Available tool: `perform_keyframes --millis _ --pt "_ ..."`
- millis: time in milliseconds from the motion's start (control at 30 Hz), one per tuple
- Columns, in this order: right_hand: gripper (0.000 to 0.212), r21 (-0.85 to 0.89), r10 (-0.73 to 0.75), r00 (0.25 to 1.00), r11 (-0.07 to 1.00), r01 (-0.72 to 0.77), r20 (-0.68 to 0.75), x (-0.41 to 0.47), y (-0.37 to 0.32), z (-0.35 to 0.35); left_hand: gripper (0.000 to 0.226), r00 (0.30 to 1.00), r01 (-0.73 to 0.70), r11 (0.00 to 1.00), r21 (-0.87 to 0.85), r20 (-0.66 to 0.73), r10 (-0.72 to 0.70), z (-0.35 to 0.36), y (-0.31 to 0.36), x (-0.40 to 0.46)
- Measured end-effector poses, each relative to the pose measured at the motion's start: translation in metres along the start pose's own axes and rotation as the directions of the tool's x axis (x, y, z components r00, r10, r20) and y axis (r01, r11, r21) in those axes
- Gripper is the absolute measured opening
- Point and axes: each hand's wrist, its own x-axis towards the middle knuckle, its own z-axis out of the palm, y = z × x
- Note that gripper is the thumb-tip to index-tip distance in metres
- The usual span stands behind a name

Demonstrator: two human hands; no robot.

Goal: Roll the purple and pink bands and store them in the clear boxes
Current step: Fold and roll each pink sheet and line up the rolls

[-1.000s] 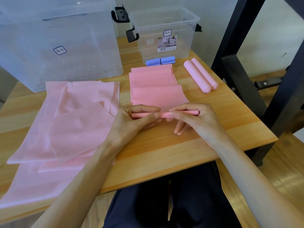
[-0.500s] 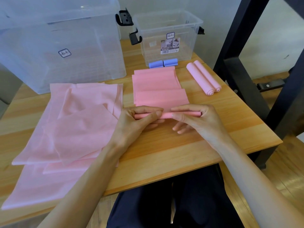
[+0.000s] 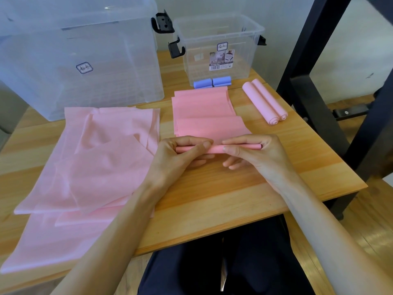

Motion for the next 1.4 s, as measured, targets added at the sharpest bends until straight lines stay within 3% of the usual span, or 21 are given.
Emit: perform_keyframes --millis 167,300,467,667,1400 --pt "0.017 -0.005 0.003 1.0 1.0 -0.003 -0.019 0.0007 0.0008 0.0007 0.011 0.999 -0.039 0.999 0.036 -0.003 0.039 -0.0006 0.0006 0.001" --pt "0.028 0.019 0.009 1.0 1.0 -0.009 0.009 0.0003 0.002 0.0008 0.01 0.999 -0.009 1.0 0.004 -0.034 0.009 -0.0003 0.0001 0.0017" --pt "0.019 -0.031 -0.011 1.0 0.999 0.012 0.024 -0.0002 0.0038 -0.0015 0.012 0.999 -0.032 0.999 0.017 -0.005 0.032 -0.0014 0.0007 0.0005" --pt "0.026 -0.067 -0.037 0.998 0.997 0.041 0.053 -0.0008 0.0044 -0.0002 0.013 1.0 -0.019 1.0 -0.001 -0.014 0.019 -0.0006 -0.0006 0.0002" --pt "0.014 -0.036 -0.033 0.999 0.999 0.034 0.031 -0.0052 0.0046 -0.002 0.022 0.997 -0.037 0.998 0.043 0.064 0.034 -0.0037 -0.0021 -0.0045"
